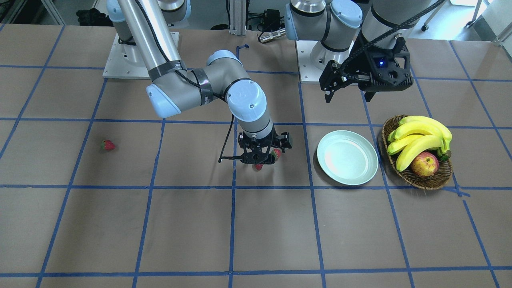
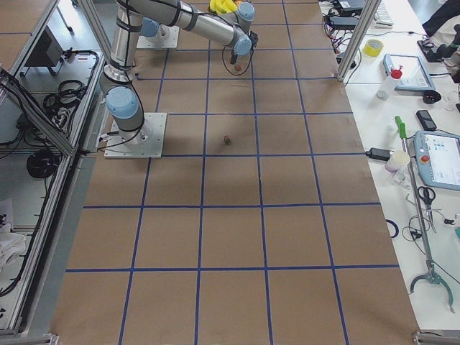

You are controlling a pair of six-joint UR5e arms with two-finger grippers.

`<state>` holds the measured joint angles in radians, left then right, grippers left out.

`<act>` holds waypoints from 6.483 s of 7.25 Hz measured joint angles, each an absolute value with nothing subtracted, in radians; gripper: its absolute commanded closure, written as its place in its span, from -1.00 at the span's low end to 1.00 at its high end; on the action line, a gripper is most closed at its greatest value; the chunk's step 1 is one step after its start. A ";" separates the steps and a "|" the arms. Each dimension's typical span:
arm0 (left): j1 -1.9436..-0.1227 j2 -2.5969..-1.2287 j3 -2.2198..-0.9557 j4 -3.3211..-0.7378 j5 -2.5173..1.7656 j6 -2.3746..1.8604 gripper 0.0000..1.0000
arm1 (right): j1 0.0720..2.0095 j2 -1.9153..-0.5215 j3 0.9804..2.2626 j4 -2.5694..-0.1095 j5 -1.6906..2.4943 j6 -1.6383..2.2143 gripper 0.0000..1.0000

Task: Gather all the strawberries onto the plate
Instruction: 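Carry it with the right gripper beside the first strawberry and release, then move the right gripper back and grasp the remaining far strawberry, then carry it with the right gripper to the other two and release, then raise the right gripper away while the left gripper moves toward the strawberries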

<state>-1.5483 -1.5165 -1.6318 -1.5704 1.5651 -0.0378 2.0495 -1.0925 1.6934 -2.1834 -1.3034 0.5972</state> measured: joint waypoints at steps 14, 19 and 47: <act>-1.546 -1.513 -1.632 -1.568 1.566 -0.038 -1.00 | 1.237 -1.405 2.263 -2.376 -1.635 -0.469 -0.12; -1.547 -1.513 -1.634 -1.569 1.566 -0.038 -1.00 | 1.230 -1.406 2.286 -2.407 -1.640 -0.462 1.00; -1.550 -1.525 -1.633 -1.561 1.615 -0.045 -1.00 | 2.040 -1.108 1.615 -2.127 -1.375 0.688 -0.90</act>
